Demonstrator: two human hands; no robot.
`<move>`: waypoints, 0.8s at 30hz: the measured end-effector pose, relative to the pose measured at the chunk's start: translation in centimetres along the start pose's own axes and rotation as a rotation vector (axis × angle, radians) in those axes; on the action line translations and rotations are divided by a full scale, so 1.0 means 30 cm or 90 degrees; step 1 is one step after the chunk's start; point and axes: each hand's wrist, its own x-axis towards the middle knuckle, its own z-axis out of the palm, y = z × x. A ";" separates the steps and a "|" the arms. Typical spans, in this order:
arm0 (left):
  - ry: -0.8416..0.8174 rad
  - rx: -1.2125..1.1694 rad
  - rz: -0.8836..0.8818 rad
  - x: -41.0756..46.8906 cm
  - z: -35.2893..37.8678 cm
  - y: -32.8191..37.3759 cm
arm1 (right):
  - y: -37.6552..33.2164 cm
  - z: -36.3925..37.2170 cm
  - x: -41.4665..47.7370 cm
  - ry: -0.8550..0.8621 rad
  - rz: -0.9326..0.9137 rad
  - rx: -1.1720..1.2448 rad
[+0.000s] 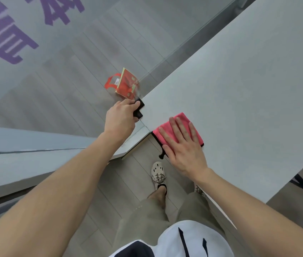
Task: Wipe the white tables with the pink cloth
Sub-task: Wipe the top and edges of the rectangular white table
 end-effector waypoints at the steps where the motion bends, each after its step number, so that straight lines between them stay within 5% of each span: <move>1: 0.002 0.003 -0.003 -0.001 0.001 0.003 | -0.017 0.006 0.018 0.004 0.018 0.000; 7: 0.030 0.021 0.019 -0.002 0.004 0.009 | -0.131 0.059 0.328 0.025 0.062 0.043; 15: -0.002 0.018 0.033 0.005 0.000 -0.012 | 0.025 -0.030 -0.181 -0.036 0.080 -0.012; 24: 0.014 0.145 0.094 0.009 0.011 -0.016 | -0.241 0.084 0.269 0.033 0.138 -0.015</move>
